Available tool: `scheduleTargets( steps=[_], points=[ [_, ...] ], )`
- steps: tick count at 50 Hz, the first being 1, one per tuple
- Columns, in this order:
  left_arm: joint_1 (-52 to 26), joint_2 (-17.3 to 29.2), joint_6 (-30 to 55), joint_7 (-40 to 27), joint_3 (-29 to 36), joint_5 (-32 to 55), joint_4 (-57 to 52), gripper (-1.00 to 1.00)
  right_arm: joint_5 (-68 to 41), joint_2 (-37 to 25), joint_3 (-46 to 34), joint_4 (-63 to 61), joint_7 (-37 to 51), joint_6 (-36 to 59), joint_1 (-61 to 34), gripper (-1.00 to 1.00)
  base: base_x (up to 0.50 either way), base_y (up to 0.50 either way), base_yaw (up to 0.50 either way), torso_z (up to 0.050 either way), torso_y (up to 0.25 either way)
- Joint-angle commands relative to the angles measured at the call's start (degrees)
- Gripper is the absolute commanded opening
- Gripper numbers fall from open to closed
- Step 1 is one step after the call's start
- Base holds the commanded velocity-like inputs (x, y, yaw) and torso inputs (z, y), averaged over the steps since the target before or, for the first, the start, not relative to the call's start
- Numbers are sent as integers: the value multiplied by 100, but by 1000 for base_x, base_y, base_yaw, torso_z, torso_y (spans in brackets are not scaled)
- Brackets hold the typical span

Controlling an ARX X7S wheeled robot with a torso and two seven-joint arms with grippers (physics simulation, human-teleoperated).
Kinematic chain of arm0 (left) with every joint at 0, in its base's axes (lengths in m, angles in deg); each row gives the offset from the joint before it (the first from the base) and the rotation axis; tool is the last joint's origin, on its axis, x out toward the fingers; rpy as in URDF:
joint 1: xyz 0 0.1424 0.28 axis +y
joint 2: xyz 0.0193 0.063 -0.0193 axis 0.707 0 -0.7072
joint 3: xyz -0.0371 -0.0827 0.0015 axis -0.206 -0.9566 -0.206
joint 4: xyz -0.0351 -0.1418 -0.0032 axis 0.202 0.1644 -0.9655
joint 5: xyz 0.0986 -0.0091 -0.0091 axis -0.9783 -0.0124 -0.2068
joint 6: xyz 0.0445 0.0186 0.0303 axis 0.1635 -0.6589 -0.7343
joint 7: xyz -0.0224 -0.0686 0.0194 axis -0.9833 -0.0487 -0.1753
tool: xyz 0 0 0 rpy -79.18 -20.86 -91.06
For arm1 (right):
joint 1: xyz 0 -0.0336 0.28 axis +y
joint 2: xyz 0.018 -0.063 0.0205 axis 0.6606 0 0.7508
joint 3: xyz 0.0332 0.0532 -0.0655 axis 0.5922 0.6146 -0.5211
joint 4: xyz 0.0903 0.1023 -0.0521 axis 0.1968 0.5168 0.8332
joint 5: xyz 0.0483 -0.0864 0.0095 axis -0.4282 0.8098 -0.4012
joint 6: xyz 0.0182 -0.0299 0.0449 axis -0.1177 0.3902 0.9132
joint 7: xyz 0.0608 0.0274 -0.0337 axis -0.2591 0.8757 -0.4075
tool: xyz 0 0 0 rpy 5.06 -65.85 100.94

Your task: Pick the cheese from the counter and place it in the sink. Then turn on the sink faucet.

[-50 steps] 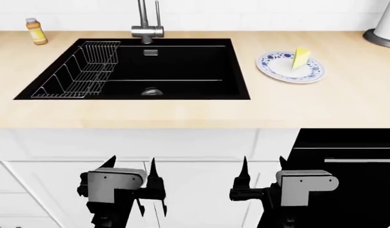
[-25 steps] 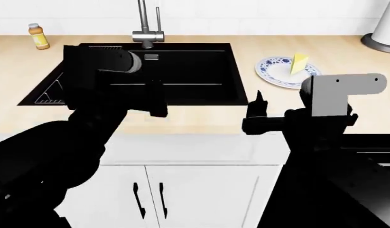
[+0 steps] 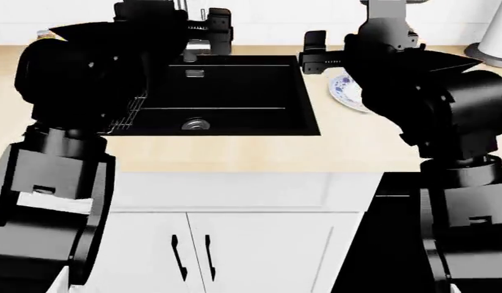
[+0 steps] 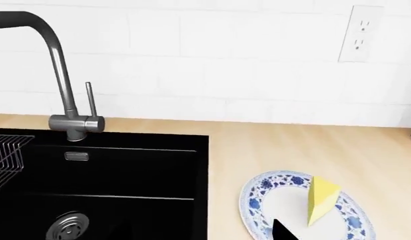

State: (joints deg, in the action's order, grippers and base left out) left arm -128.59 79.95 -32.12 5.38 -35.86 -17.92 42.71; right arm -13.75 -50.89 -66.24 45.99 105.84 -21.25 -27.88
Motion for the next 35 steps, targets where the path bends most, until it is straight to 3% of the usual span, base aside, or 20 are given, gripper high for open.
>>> scheduleTargets(
  steps=[1, 4, 9, 13, 21, 35],
  points=[
    [-1342, -686, -2009, 512, 1281, 13, 3510, 100, 867, 691, -719, 4171, -1029, -2148, -1518, 100, 0, 0, 0, 0, 0],
    [-1511, -687, -2486, 455, 2592, 1176, 4000, 100, 1130, 981, -796, 5578, -1136, -2956, -1916, 100, 0, 0, 0, 0, 0],
    [-1659, -688, -2833, 210, 4152, 2662, 4372, 100, 1412, 991, -477, 5591, -1021, -2864, -1947, 100, 0, 0, 0, 0, 0],
    [-1699, -688, -3026, 189, 4904, 3508, 4448, 100, 1839, 1085, -344, 5591, -1063, -2793, -1855, 100, 0, 0, 0, 0, 0],
    [-1835, -688, -3222, -30, 5714, 4470, 4493, 100, 2329, 1189, 44, 5592, -1238, -2791, -1734, 100, 17, 0, 0, 0, 0],
    [-1934, -687, -3452, -22, 6490, 5294, 4525, 100, 2862, 1252, 458, 5592, -1337, -2760, -1652, 100, 500, 0, 0, 0, 0]
  ],
)
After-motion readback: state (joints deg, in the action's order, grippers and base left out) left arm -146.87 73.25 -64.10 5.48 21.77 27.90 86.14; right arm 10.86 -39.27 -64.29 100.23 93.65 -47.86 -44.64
